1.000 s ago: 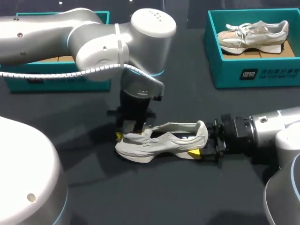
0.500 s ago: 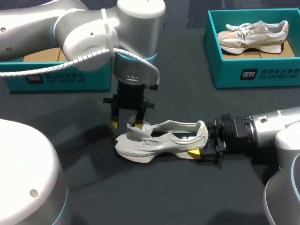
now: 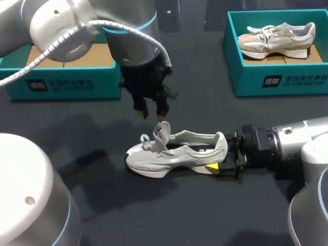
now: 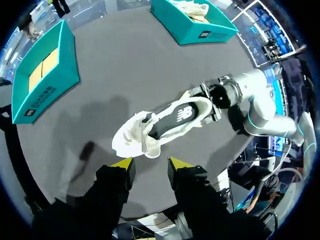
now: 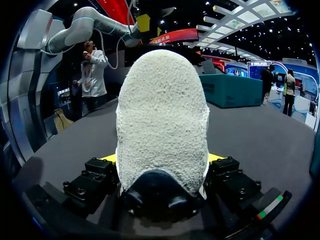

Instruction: Take the shoe out of the shoebox, open the shoe tongue, remove and reinsert the insole, then place the shoe into the shoebox

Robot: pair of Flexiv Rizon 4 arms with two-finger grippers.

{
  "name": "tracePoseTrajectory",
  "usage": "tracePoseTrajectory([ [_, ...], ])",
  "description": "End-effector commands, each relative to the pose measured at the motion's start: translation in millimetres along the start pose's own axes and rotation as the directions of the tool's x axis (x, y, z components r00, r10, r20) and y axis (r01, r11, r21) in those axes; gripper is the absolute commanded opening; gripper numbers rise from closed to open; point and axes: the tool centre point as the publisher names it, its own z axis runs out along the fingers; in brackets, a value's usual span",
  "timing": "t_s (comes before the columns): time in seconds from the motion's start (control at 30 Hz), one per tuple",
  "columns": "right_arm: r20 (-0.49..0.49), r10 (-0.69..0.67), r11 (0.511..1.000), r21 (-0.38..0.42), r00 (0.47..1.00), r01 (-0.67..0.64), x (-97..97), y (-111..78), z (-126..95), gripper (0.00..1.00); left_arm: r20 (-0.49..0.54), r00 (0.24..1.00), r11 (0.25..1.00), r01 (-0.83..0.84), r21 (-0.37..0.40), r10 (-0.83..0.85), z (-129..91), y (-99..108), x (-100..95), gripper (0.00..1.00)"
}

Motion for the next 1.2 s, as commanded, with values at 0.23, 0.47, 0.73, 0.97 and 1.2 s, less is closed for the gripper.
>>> tracePoseTrajectory([
  [0.23,0.002,0.0,1.0,0.003,1.0,0.0,0.6,-0.4,3.1,0.0,-0.069,0.849,0.842,-0.528,-0.111,0.524,-9.0,-4.2,23.2,0.0],
  [0.47,0.002,0.0,1.0,0.003,1.0,0.0,0.6,-0.4,3.1,0.0,-0.069,0.849,0.842,-0.528,-0.111,0.524,-9.0,-4.2,23.2,0.0],
  [0.73,0.002,0.0,1.0,0.003,1.0,0.0,0.6,-0.4,3.1,0.0,-0.094,0.728,0.725,-0.685,-0.07,0.679,19.2,-31.7,45.9,0.0],
  [0.97,0.002,0.0,1.0,0.003,1.0,0.0,0.6,-0.4,3.1,0.0,-0.109,0.681,0.682,-0.731,-0.035,0.724,26.0,-40.4,51.0,0.0],
  [1.2,0.002,0.0,1.0,0.003,1.0,0.0,0.6,-0.4,3.1,0.0,-0.094,0.656,0.656,-0.754,-0.043,0.748,35.2,-41.6,52.7,0.0],
])
